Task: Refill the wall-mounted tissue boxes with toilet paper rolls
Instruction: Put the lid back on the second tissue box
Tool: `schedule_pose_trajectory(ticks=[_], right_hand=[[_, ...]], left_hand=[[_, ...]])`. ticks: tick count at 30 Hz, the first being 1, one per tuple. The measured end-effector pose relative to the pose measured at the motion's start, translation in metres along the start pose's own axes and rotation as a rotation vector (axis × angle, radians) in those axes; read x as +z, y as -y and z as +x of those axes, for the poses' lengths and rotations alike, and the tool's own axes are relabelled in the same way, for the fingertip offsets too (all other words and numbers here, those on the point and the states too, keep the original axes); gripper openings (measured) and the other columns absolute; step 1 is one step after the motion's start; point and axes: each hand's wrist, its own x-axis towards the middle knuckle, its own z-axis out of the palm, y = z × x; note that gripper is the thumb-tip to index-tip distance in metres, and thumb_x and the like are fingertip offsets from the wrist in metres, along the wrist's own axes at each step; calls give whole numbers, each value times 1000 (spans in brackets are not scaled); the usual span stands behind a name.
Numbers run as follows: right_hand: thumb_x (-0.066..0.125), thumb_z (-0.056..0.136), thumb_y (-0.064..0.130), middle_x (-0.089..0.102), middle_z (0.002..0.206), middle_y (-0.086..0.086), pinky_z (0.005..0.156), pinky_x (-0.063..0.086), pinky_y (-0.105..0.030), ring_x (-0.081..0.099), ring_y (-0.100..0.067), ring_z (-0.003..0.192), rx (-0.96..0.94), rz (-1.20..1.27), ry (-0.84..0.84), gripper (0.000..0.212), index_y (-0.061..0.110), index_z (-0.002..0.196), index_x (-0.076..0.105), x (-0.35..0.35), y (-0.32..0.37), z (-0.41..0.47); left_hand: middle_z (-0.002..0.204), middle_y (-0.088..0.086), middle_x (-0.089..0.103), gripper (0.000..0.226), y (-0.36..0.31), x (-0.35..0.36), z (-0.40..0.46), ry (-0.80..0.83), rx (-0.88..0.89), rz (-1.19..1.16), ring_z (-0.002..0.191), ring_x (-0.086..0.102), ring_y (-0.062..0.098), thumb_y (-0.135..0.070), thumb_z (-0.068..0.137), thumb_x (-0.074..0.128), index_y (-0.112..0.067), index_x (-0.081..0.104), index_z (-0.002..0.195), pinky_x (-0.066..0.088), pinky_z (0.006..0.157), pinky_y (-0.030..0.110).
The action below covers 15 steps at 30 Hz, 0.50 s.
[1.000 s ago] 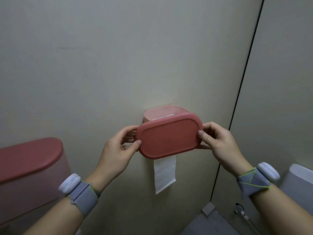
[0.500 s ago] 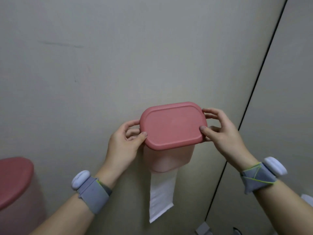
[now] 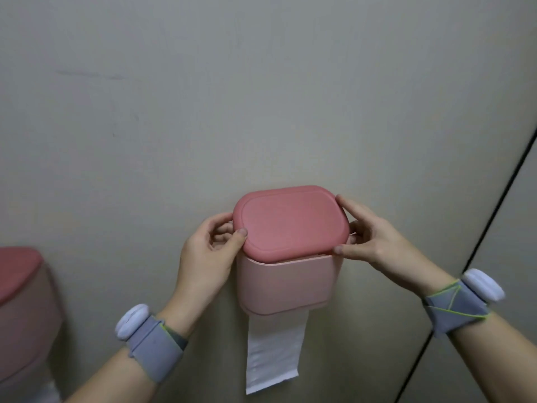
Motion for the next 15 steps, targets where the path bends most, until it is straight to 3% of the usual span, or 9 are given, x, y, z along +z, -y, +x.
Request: schedule_pose_trajectory(ticks=[2, 5, 9, 11, 15], right_hand=[[75, 73, -14, 38, 139, -2, 69, 49, -22, 50, -8, 70, -30, -25, 37, 94, 17, 151, 33, -3, -4, 3], [78, 70, -14, 37, 139, 0, 65, 48, -19, 48, -6, 68, -68, -72, 53, 96, 15, 150, 34, -3, -5, 10], [82, 68, -5, 47, 117, 5, 67, 48, -16, 49, -4, 65, -110, -71, 76, 91, 15, 146, 40, -8, -7, 17], [85, 67, 6, 50, 110, 8, 74, 48, -14, 53, -6, 73, -137, -116, 73, 89, 17, 144, 43, -10, -6, 17], [80, 59, 35, 53, 126, 11, 99, 43, -20, 57, -8, 111, -147, -129, 80, 92, 22, 143, 45, -12, -9, 11]], left_hand=[[86, 3, 63, 27, -2, 4, -4, -49, 7, 47, 73, 55, 9, -4, 88, 69, -12, 66, 113, 50, 77, 23], [82, 2, 62, 26, -5, 6, -4, -94, -8, 89, 72, 52, 10, -7, 89, 69, -12, 68, 114, 47, 77, 31], [77, 2, 63, 20, -15, 8, -3, -138, 35, 163, 61, 50, 3, -12, 90, 68, -21, 70, 107, 45, 74, 29], [77, 2, 65, 19, -16, 7, -7, -149, 52, 192, 58, 49, 0, -13, 91, 67, -20, 71, 108, 46, 73, 29], [88, 0, 73, 22, -8, 9, -11, -162, 18, 271, 60, 53, -4, -17, 92, 66, -18, 71, 114, 49, 76, 29]])
